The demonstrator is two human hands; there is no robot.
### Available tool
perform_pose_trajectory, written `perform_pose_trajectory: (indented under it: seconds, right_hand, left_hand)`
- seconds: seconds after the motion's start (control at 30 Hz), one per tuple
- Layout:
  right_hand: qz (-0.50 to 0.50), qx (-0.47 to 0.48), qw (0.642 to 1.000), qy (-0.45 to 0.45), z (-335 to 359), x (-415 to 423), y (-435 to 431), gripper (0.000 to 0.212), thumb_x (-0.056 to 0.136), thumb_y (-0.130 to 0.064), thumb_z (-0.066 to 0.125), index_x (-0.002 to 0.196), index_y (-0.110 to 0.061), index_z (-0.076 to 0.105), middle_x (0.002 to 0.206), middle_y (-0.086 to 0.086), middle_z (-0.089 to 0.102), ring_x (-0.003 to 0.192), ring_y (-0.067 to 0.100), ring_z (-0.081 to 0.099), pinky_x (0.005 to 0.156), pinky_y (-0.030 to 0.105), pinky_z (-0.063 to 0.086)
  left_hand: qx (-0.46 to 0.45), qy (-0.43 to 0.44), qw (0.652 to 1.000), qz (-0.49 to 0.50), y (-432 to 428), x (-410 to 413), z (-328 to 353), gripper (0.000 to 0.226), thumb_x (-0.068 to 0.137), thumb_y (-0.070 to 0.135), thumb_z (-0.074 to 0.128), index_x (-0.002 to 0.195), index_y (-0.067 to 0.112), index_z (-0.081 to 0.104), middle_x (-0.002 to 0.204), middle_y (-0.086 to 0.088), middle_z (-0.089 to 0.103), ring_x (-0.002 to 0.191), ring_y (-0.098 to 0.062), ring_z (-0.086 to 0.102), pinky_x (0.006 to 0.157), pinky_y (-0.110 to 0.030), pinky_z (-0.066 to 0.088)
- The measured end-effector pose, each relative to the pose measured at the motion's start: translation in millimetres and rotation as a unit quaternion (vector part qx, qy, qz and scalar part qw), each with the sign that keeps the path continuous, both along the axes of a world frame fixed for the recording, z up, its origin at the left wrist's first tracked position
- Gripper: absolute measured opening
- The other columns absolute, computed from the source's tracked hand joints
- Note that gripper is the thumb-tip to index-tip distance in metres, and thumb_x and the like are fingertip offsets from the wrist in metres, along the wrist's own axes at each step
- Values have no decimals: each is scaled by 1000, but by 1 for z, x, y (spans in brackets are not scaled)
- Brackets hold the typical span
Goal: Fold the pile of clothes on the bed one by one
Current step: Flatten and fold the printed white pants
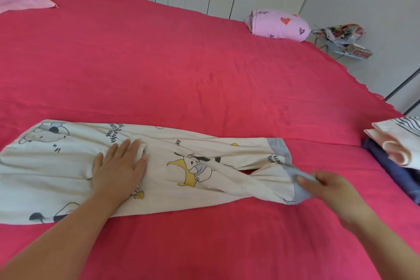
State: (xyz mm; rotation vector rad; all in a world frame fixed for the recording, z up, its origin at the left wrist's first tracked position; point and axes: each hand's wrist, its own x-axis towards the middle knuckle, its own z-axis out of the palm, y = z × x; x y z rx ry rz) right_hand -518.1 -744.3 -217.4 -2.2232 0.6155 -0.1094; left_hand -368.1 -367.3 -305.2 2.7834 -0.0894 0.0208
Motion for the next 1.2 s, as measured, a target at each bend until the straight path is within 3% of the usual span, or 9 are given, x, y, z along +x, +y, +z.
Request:
perform_pose_trajectory:
  seconds: [0.17,0.4,0.5,0.57,0.67,0.73,0.87,0.97,1.2]
  right_hand:
    - [-31,59,992,-110,20,7,-9,13,88,-12,61,76,-16,59,73,15,59,66,21,50,64,34,41]
    - [-66,-5,964,-259,56,9,-15,25,88,-18,62,76,-40,64,58,-3,53,51,6,41,39,14,29]
    - [-44,41,960,-273,67,21,-15,27,89,-9,58,70,-26,66,62,-17,64,55,-4,53,49,4,39]
    - [-22,114,958,-263,74,35,-17,24,82,-10,63,64,-23,70,70,-19,69,60,-8,58,54,5,45]
    - [-28,203,951,-231,73,66,-36,20,50,-31,75,66,-19,71,66,-14,70,56,-2,61,49,11,49]
    - [-63,229,950,-203,59,89,-44,16,69,-24,73,77,-15,62,58,-9,66,57,8,59,50,14,50]
    - [-44,155,987,1,-4,114,-54,56,72,-60,62,95,-9,58,85,6,60,76,21,55,72,37,48]
    - [-61,71,993,70,-37,113,-55,67,79,-44,67,134,-15,42,121,9,57,103,25,58,89,39,47]
    - [-138,-47,989,-19,-28,112,-67,35,85,-16,61,120,-10,58,107,17,64,95,31,61,83,39,49]
  left_hand:
    - [-51,-50,995,-70,-17,10,29,47,97,45,27,139,29,41,144,4,43,140,-18,25,115,-44,3]
    - [18,4,991,-132,-29,29,38,36,97,39,36,130,30,48,135,12,46,134,-11,31,113,-48,-4]
    - [-67,-16,990,-120,-27,38,42,20,97,29,43,81,27,56,86,9,59,95,-18,56,111,-47,17]
    - [-157,-48,983,-84,-28,46,47,25,96,21,46,72,20,53,71,4,54,76,-23,53,87,-36,35]
    - [-188,-105,976,-23,-33,65,56,16,95,19,49,84,11,58,82,-2,56,83,-26,52,75,-34,35]
    - [-135,-109,985,-9,-41,78,54,16,94,20,49,81,14,56,79,-4,56,83,-28,55,77,-36,35]
    - [-40,-67,996,-32,-58,86,32,22,91,21,49,105,17,66,108,-6,66,105,-26,57,96,-40,33]
    - [-8,-78,994,-78,-63,76,20,39,94,28,49,132,19,51,134,-3,53,129,-20,42,113,-45,13]
    - [115,-10,987,-113,-44,67,19,52,98,41,31,147,28,21,153,7,26,142,-14,18,115,-45,1]
